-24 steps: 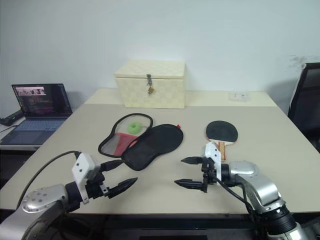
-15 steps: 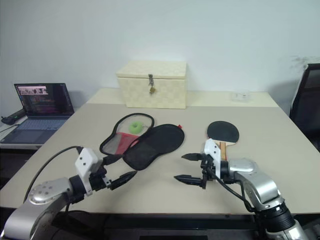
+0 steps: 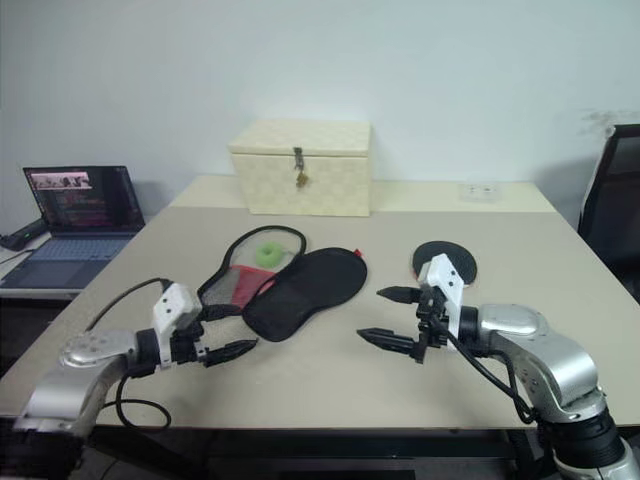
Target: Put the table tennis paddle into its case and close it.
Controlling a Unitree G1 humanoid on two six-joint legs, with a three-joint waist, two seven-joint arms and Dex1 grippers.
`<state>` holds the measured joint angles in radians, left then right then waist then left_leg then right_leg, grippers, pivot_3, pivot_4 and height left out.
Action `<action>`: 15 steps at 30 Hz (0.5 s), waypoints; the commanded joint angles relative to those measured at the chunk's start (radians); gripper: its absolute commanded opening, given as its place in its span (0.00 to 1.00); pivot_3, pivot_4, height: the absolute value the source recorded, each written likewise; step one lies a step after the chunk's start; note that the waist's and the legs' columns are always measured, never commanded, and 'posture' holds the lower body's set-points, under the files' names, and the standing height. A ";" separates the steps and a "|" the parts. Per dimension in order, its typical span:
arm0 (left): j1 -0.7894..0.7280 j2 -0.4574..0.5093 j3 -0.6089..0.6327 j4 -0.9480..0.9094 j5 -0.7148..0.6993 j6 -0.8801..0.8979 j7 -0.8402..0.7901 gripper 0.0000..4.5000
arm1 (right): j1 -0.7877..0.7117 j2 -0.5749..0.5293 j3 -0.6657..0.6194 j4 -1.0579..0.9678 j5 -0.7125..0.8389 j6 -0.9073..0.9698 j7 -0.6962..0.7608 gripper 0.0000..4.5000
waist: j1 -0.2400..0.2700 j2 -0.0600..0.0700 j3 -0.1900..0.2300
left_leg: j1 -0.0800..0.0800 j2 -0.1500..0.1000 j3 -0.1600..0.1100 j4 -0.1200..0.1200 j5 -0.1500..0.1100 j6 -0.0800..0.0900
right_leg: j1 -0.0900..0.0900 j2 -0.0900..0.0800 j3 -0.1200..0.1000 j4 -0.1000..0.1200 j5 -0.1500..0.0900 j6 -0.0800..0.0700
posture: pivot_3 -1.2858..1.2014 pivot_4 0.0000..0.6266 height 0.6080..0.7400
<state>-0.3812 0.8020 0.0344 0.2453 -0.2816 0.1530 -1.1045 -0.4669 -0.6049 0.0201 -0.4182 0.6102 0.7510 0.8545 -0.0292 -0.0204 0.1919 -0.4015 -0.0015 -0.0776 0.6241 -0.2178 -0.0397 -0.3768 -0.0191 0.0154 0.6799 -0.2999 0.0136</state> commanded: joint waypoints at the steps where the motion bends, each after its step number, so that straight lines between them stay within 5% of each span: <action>1: -0.090 0.016 -0.048 0.128 0.064 -0.105 -0.085 1.00 | 0.000 0.012 -0.015 -0.037 0.003 -0.017 -0.035 0.99 | 0.000 0.000 0.000 | 0.000 0.000 0.000 0.000 0.000 0.000 | 0.000 0.000 0.000 0.000 0.000 0.000 | 0.52 0.24 1.00; 15: -0.275 -0.060 -0.162 0.445 0.203 -0.302 -0.193 1.00 | 0.003 0.012 -0.016 -0.027 -0.001 -0.040 -0.064 0.99 | -0.004 0.000 0.000 | -0.004 0.000 0.001 0.001 0.000 0.000 | -0.005 0.001 -0.001 0.001 0.000 0.000 | 0.52 0.24 1.00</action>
<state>-0.6389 0.7370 -0.1322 0.6795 -0.0891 -0.1284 -1.2848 -0.4521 -0.5910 0.0226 -0.4219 0.6091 0.7307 0.7978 -0.0334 -0.0206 0.1919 -0.4060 -0.0016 -0.0772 0.6249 -0.2179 -0.0394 -0.3816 -0.0185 0.0144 0.6815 -0.2997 0.0137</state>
